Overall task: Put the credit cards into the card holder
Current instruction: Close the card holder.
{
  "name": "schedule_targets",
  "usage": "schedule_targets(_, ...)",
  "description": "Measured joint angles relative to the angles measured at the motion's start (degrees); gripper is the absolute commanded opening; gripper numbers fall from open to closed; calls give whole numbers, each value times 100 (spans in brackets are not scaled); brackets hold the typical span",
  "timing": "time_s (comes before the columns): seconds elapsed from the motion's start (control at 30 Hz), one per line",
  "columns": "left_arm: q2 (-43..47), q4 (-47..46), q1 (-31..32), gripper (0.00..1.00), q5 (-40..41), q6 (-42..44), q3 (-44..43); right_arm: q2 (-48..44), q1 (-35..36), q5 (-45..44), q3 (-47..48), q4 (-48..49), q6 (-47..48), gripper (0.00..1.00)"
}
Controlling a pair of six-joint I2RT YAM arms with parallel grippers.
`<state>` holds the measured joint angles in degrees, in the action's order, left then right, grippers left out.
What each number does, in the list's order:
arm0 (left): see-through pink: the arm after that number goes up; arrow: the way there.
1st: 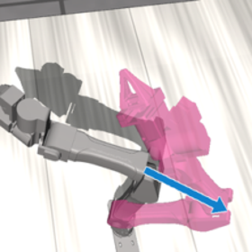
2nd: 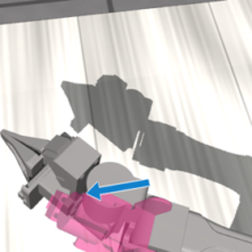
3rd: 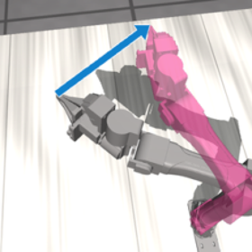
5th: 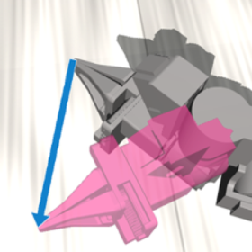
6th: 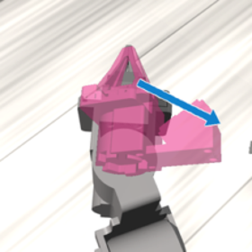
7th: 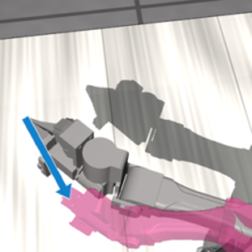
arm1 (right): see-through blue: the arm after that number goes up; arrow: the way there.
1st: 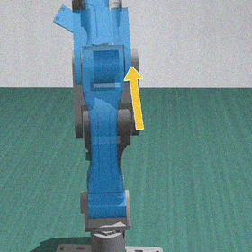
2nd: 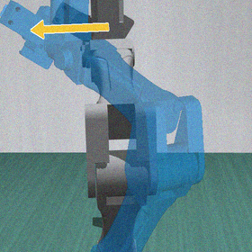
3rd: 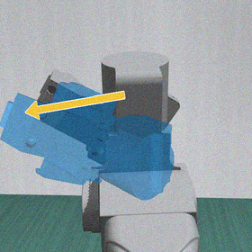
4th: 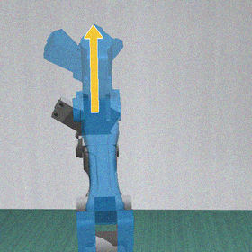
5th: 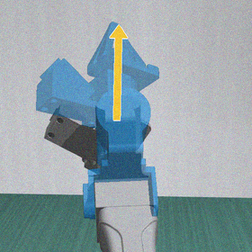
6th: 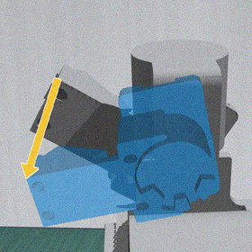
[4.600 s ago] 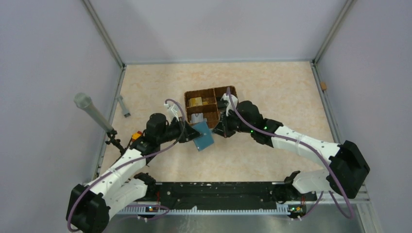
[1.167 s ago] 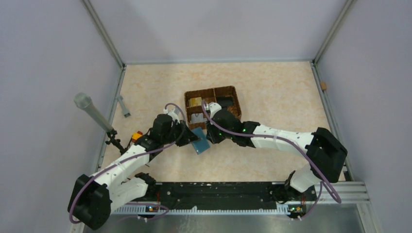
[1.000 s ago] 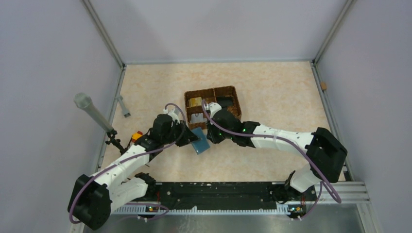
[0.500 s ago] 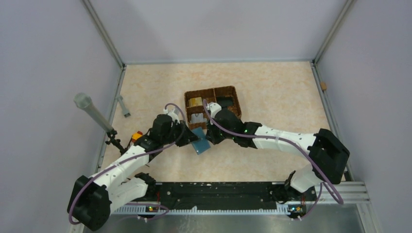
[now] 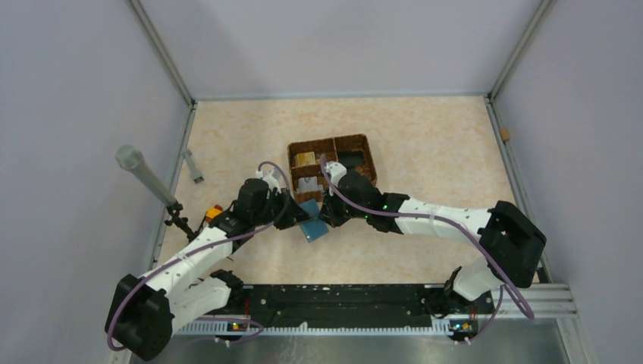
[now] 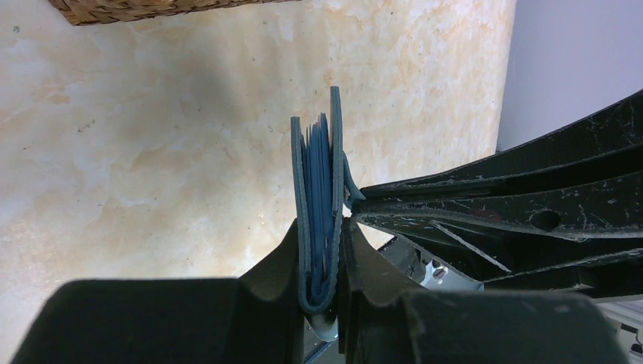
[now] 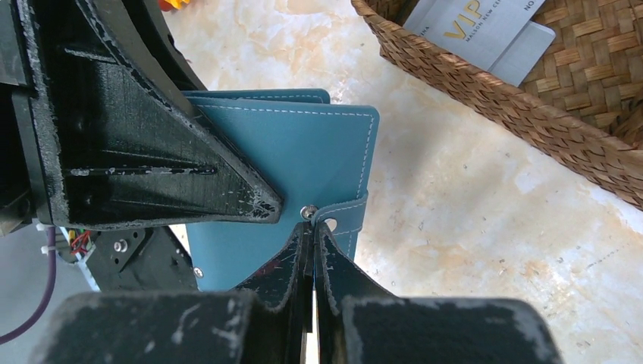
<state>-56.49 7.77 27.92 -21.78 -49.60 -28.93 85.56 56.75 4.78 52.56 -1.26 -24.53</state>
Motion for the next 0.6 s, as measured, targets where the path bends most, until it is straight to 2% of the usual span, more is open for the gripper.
schedule_targets(0.6, -68, 2, 0, 0, -70, 4, 0, 2, -76, 247, -127, 251, -168, 0)
